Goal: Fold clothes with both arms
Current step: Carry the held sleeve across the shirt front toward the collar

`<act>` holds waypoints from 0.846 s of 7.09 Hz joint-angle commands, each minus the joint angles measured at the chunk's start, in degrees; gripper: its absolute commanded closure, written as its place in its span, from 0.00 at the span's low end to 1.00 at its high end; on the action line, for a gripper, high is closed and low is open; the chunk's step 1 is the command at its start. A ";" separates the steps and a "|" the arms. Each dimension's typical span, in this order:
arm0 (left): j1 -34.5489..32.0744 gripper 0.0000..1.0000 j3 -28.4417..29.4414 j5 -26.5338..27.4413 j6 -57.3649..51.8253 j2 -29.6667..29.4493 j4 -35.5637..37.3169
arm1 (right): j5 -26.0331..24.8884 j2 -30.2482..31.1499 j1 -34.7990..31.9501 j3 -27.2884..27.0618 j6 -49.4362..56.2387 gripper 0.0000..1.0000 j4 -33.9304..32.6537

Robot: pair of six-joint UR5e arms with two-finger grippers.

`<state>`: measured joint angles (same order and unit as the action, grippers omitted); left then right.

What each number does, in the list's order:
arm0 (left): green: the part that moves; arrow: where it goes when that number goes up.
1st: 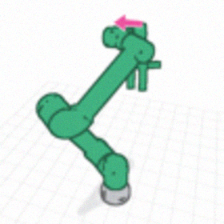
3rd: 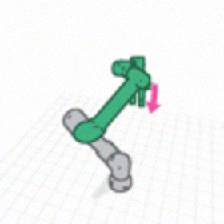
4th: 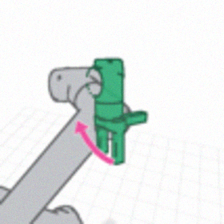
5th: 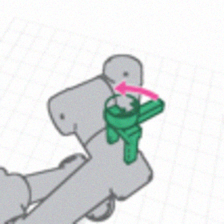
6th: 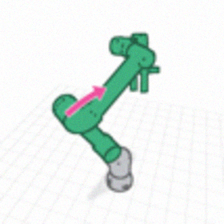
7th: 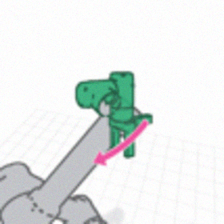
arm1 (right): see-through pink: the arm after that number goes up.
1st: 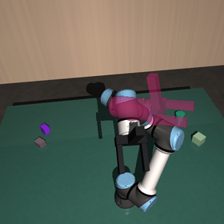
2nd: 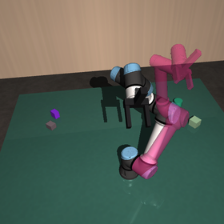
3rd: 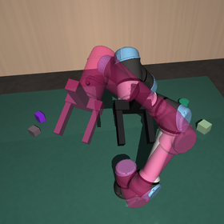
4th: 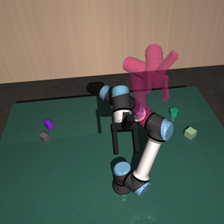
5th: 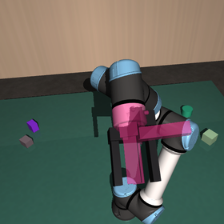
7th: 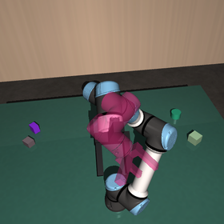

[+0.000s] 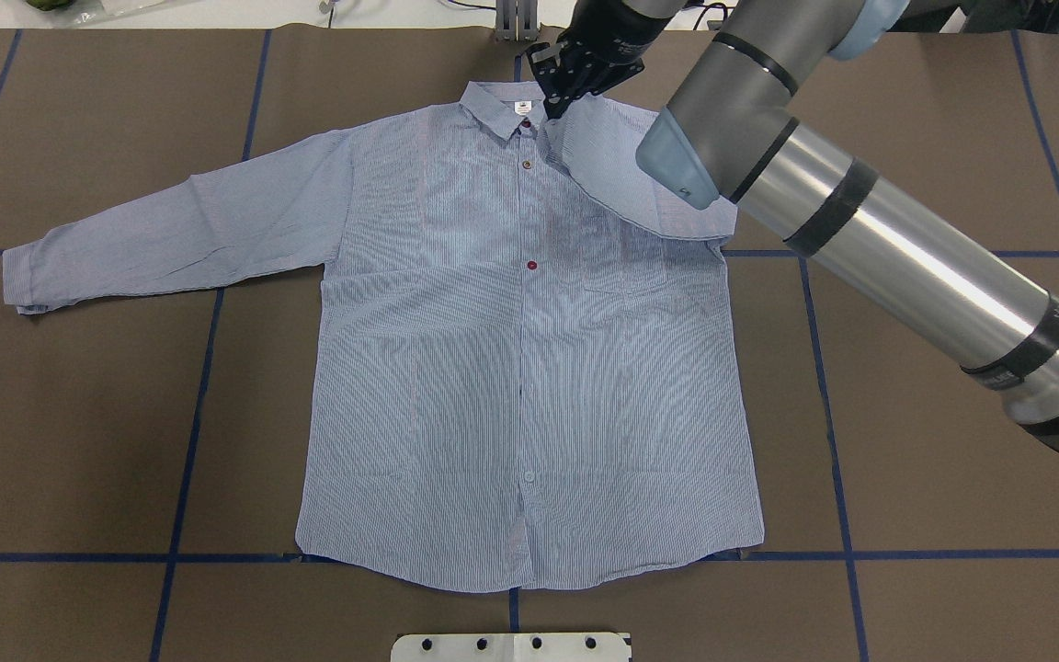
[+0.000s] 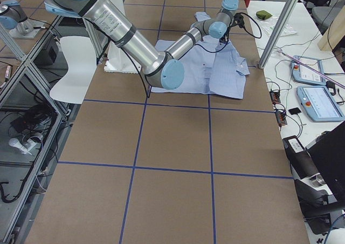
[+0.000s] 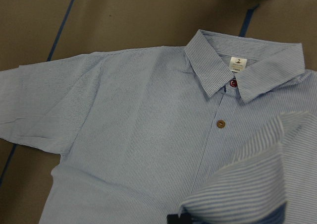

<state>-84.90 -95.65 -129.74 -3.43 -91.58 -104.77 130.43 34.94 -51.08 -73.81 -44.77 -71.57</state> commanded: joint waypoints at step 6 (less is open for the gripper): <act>0.09 0.01 0.64 0.01 0.09 -0.27 0.00 | -7.91 -3.57 7.47 5.34 -0.75 1.00 5.73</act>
<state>-84.89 -95.15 -129.73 -3.35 -91.81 -104.77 123.35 31.42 -44.89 -69.14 -45.07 -67.14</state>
